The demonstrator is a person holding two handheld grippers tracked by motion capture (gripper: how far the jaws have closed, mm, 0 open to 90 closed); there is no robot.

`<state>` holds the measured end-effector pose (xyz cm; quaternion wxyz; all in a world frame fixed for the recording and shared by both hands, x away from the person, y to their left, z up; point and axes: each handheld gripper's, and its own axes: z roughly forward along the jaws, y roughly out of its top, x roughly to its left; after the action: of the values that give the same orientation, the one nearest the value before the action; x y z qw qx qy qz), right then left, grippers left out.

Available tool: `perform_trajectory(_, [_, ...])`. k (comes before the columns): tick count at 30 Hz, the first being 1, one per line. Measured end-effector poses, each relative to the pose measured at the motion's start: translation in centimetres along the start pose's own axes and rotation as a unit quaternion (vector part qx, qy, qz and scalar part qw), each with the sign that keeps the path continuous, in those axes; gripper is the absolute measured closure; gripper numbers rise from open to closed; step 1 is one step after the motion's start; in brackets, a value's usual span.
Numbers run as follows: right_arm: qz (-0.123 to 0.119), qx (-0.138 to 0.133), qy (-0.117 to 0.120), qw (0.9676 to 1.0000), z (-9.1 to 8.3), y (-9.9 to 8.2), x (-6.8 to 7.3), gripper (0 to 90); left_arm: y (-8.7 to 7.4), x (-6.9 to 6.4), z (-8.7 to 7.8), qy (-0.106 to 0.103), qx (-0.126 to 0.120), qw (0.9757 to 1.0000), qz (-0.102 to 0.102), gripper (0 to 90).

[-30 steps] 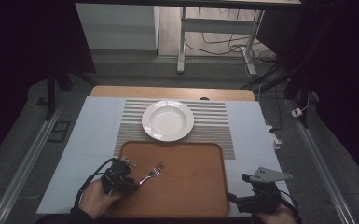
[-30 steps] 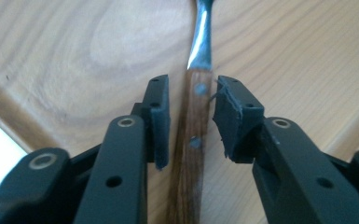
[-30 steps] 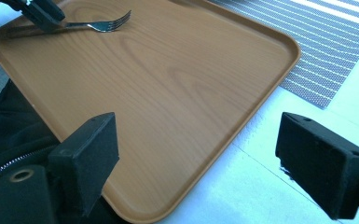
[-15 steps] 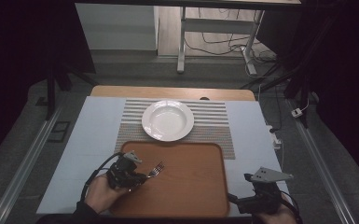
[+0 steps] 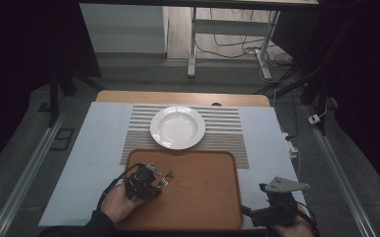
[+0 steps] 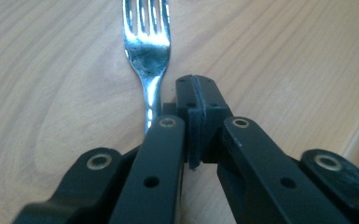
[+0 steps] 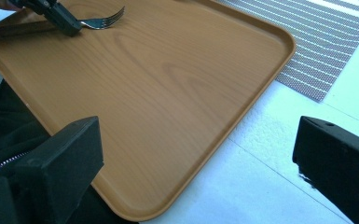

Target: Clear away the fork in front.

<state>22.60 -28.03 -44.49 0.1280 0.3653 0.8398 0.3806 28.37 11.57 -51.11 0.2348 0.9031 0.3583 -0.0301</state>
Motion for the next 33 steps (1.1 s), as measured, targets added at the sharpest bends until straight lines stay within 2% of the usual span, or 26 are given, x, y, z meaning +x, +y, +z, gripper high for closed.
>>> perform_trajectory(10, [-0.001, 0.003, 0.000, 1.0000, 0.1, 0.0, 0.0, 1.7, -0.3, 1.1, -0.4, 0.019, -0.004, 0.9996, -0.018, 88.4])
perform_trajectory(15, [0.001, 0.005, 0.002, 1.0000, 0.1, 0.0, 0.0, 1.7, -0.6, 2.0, -0.8, 0.027, -0.005, 0.9991, -0.034, 88.4])
perform_trajectory(25, [0.000, 0.007, 0.003, 1.0000, 0.1, 0.0, 0.0, 1.7, -1.4, 3.9, -1.6, 0.040, -0.007, 0.9970, -0.066, 88.3])
perform_trajectory(33, [-0.004, 0.011, 0.003, 0.9999, 0.2, 0.1, 0.0, 1.7, -2.0, 5.1, -2.1, 0.041, -0.010, 0.9954, -0.086, 88.2])
